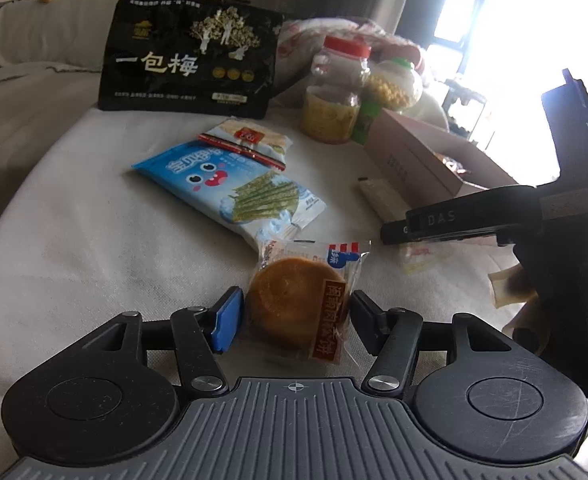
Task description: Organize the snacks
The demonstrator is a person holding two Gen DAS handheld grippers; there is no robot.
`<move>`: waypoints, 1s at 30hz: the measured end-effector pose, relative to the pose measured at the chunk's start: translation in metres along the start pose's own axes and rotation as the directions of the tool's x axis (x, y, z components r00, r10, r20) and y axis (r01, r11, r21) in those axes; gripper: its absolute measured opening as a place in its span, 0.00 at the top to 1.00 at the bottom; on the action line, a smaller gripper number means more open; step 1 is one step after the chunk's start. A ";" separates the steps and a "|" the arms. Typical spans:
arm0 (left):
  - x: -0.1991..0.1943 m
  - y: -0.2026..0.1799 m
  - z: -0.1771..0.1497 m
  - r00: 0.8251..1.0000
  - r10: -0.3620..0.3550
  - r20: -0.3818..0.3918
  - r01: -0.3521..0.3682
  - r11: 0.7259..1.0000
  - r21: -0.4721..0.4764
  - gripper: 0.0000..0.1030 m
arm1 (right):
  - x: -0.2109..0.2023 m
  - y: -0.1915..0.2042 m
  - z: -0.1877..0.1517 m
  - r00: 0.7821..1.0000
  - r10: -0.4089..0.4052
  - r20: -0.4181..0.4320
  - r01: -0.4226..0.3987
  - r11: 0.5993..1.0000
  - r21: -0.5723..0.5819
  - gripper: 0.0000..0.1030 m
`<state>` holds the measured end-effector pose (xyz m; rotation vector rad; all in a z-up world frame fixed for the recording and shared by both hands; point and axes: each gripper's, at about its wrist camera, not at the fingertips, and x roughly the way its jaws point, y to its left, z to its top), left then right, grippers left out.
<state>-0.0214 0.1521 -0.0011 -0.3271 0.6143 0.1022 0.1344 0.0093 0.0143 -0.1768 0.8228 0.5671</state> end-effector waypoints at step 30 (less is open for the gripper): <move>-0.004 -0.001 -0.006 0.999 -0.002 0.034 0.002 1.000 0.013 0.37 | -0.023 0.014 -0.040 0.995 0.097 -0.021 -0.099 0.984 -0.146 0.17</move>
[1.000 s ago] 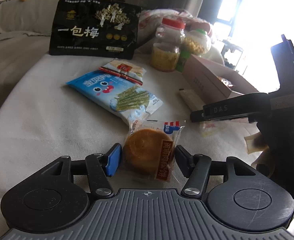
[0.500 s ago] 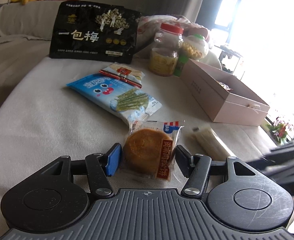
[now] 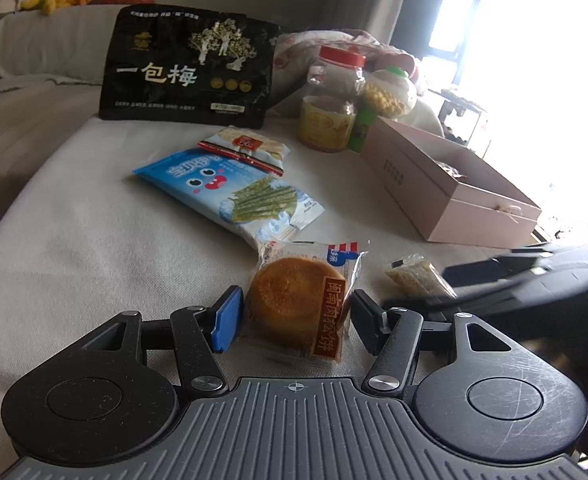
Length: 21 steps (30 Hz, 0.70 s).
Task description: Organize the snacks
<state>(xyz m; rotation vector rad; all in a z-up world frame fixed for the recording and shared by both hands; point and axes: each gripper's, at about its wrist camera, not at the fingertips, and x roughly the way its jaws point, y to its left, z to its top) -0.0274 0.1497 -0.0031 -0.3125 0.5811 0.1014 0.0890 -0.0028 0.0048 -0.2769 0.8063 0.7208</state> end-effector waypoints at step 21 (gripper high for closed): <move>0.003 -0.017 0.004 0.996 0.053 -0.071 -0.047 0.996 0.082 0.39 | 0.002 -0.011 -0.018 0.994 0.063 0.085 -0.059 0.997 -0.047 0.03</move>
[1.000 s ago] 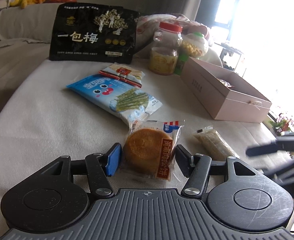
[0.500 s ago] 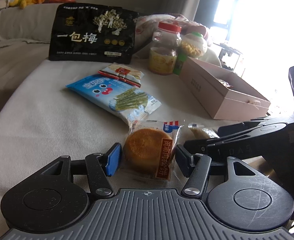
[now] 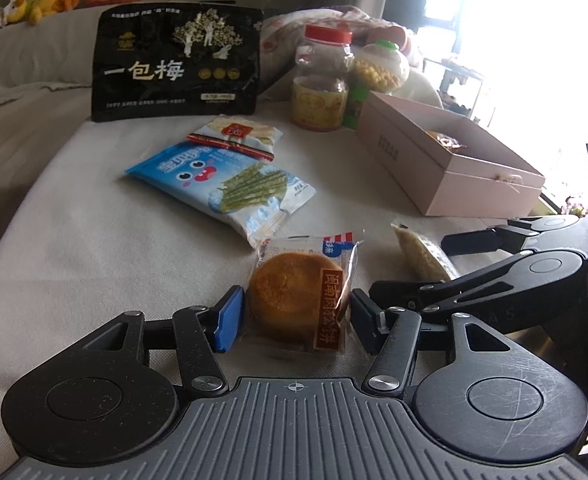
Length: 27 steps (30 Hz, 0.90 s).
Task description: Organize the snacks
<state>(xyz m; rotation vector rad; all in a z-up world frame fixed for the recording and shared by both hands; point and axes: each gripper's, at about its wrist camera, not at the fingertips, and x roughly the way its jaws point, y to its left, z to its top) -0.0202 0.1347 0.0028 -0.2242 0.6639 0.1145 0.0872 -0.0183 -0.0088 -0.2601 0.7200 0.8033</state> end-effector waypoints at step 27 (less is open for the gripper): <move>-0.003 -0.032 0.007 0.985 -0.037 -0.168 0.049 0.997 0.066 0.37 | -0.042 -0.016 -0.035 0.997 -0.064 0.039 0.063 0.998 0.032 0.25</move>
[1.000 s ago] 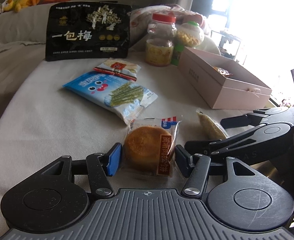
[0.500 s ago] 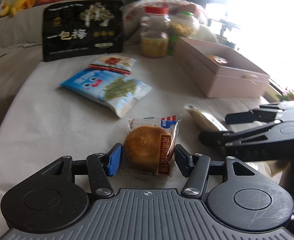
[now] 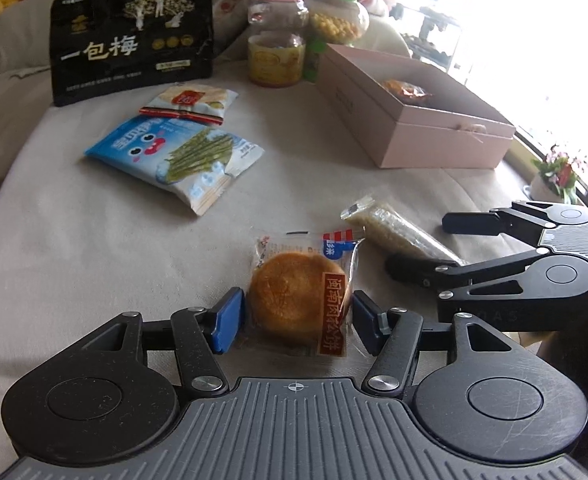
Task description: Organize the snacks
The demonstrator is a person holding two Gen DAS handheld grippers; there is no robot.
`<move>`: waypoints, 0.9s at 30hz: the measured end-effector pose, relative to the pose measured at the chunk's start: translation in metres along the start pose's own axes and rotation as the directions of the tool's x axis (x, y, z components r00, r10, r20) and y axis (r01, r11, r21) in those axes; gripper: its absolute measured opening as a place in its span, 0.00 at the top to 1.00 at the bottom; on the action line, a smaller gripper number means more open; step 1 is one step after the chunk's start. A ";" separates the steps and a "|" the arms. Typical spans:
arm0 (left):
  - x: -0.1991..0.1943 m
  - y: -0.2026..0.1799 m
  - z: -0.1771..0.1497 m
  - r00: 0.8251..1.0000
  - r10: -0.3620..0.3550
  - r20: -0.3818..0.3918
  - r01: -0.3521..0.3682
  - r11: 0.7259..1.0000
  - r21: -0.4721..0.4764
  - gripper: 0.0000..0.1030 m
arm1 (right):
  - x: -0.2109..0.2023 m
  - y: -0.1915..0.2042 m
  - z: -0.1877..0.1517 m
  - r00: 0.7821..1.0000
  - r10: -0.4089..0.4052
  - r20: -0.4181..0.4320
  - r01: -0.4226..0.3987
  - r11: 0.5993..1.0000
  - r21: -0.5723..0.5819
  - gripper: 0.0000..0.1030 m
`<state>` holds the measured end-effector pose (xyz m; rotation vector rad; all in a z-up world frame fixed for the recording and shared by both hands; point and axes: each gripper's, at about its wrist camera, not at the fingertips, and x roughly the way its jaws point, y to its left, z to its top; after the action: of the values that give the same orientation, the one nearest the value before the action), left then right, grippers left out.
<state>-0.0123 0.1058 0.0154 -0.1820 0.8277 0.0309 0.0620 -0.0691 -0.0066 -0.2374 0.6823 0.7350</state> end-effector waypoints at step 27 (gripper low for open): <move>0.008 -0.031 0.008 0.999 0.050 0.007 -0.050 0.995 0.083 0.40 | -0.064 -0.036 -0.003 0.997 0.034 0.070 -0.038 0.998 0.055 0.77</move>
<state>0.0017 0.0762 0.0196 -0.0827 0.8270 0.0437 0.0505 -0.1307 0.0311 -0.1475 0.6418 0.7537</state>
